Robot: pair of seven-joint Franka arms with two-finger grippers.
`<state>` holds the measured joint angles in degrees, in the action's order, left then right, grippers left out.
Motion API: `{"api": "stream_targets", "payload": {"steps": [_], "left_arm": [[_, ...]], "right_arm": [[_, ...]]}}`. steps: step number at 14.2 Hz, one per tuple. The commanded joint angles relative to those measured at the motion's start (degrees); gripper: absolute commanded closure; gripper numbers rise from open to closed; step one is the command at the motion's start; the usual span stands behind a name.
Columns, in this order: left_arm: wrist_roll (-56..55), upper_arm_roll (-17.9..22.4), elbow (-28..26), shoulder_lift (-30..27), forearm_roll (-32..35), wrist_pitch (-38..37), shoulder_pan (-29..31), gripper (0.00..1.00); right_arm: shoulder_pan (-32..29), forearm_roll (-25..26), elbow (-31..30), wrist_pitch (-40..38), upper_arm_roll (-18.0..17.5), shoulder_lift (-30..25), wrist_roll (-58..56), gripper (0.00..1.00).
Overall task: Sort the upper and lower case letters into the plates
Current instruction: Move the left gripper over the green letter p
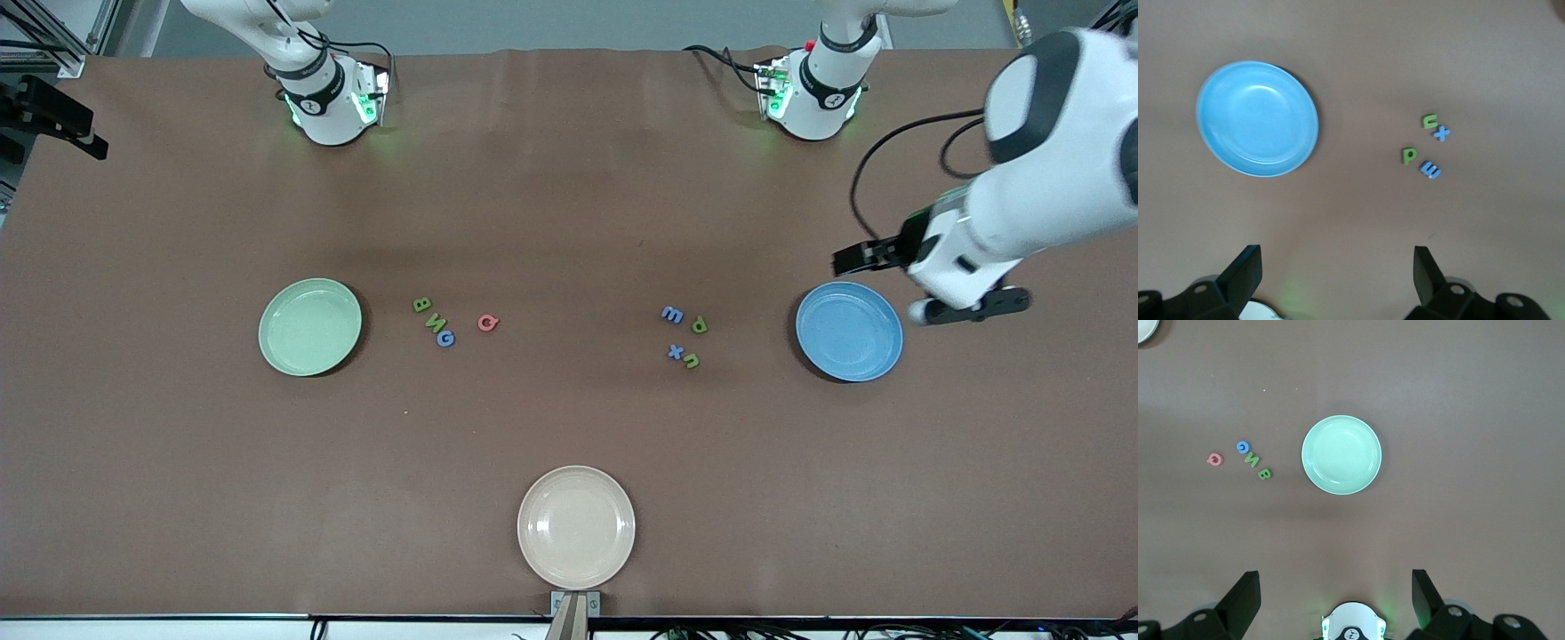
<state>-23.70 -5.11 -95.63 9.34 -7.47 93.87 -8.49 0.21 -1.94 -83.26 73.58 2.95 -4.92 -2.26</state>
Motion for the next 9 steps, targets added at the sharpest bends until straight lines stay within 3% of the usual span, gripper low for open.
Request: {"api": "stream_targets", "payload": {"steps": [1,9], "left_arm": [[-7.7,-2.5,-5.0,1.4,3.5,7.7,-1.7,0.00],[-21.3,-2.5,-24.0,4.7,5.7,38.9,-10.2,0.00]], "right_arm": [[-0.6,-0.9,0.7,-0.5,-0.5,0.2,1.2,0.00],[-0.5,-0.1,0.9,-0.2,-0.5,1.3,0.7,0.00]]}}
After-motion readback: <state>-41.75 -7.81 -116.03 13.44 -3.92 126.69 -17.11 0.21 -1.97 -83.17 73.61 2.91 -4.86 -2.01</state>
